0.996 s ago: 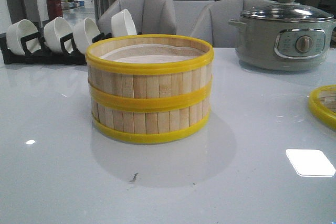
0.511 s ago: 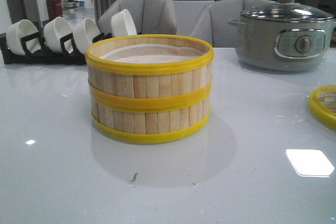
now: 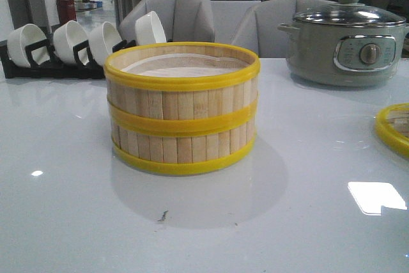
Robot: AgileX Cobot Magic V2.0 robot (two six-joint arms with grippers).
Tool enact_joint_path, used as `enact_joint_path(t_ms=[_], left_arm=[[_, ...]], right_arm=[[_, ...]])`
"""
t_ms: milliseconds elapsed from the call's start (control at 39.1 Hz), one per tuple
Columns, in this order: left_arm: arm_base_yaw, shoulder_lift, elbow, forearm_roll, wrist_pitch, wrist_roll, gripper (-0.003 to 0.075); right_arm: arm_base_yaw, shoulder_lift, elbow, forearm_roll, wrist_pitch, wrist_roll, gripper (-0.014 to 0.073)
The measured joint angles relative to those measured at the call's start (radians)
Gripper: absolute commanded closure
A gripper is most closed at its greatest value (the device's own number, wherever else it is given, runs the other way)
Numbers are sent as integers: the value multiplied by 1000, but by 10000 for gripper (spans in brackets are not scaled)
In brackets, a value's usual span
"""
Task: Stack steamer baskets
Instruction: 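Lower the right gripper and grasp the lid's center knob, then lift the lid with the right gripper over the basket stack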
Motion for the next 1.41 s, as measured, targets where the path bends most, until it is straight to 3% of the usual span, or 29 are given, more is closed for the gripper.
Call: enact_joint_path(t_ms=[153, 332, 1150, 1405], left_arm=[[0, 0, 0, 0, 0, 0, 634], [0, 0, 0, 0, 0, 0, 634], [0, 0, 0, 0, 0, 0, 634], [0, 0, 0, 0, 0, 0, 634]], right_arm=[[-3, 4, 0, 0, 2, 0, 424], [-3, 4, -3, 0, 6, 0, 552], [-3, -109, -4, 0, 33, 0, 545], [60, -184, -4, 0, 58, 0, 545]])
